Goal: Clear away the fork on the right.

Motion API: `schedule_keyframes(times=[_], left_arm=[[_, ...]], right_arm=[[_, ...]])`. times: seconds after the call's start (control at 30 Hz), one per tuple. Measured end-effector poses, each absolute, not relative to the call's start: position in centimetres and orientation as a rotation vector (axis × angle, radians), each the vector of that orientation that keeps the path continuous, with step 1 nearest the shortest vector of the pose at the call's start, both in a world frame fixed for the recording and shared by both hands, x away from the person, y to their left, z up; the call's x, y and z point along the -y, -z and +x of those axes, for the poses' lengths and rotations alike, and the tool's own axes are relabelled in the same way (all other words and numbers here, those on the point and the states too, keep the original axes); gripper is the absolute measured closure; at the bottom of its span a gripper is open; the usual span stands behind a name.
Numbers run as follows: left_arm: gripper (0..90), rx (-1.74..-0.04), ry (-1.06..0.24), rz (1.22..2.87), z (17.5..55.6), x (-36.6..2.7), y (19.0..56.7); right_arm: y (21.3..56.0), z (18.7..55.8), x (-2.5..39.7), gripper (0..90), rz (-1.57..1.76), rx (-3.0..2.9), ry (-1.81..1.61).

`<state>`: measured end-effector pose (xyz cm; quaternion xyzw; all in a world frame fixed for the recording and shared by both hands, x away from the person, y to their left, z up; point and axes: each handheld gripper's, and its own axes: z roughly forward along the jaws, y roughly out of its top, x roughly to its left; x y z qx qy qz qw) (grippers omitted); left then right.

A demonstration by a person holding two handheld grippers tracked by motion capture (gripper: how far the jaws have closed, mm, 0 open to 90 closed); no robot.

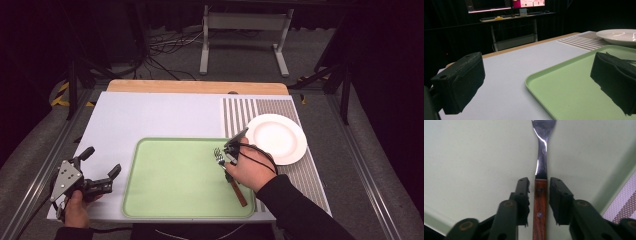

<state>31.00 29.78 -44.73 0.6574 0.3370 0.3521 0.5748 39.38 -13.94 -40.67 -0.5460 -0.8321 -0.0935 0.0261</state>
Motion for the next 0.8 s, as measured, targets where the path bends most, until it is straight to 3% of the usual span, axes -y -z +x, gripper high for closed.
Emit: schedule_keyframes(times=[0.1, 0.23, 0.43, 0.53, 0.6, 0.77, 0.8], left_arm=[[0.0, -0.790, -0.827, 1.538, 31.0, -29.8, 44.7], [0.1, -0.790, -0.826, 1.538, 31.0, -29.8, 44.7], [0.0, -0.790, -0.826, 1.538, 31.0, -29.8, 44.7], [0.0, -0.790, -0.827, 1.537, 31.0, -29.8, 44.7], [0.0, -0.788, -0.824, 1.539, 31.0, -29.8, 44.7], [0.0, -0.788, -0.822, 1.540, 31.0, -29.8, 44.7], [0.0, -0.790, -0.823, 1.540, 31.0, -29.8, 44.7]], right_arm=[[40.4, 39.3, 13.9, 61.9, -1.666, 2.598, 0.316], [40.0, 39.2, 13.6, 40.0, -1.594, 2.643, 0.493], [40.1, 39.4, 13.3, 25.1, -1.442, 2.793, 0.714], [40.0, 39.7, 13.3, 34.4, -1.314, 2.843, 0.857], [40.0, 39.9, 13.4, 48.5, -1.251, 2.828, 0.912], [40.5, 40.4, 13.6, 73.6, -1.125, 2.876, 1.001], [40.5, 40.4, 13.6, 73.6, -1.125, 2.876, 1.001]])
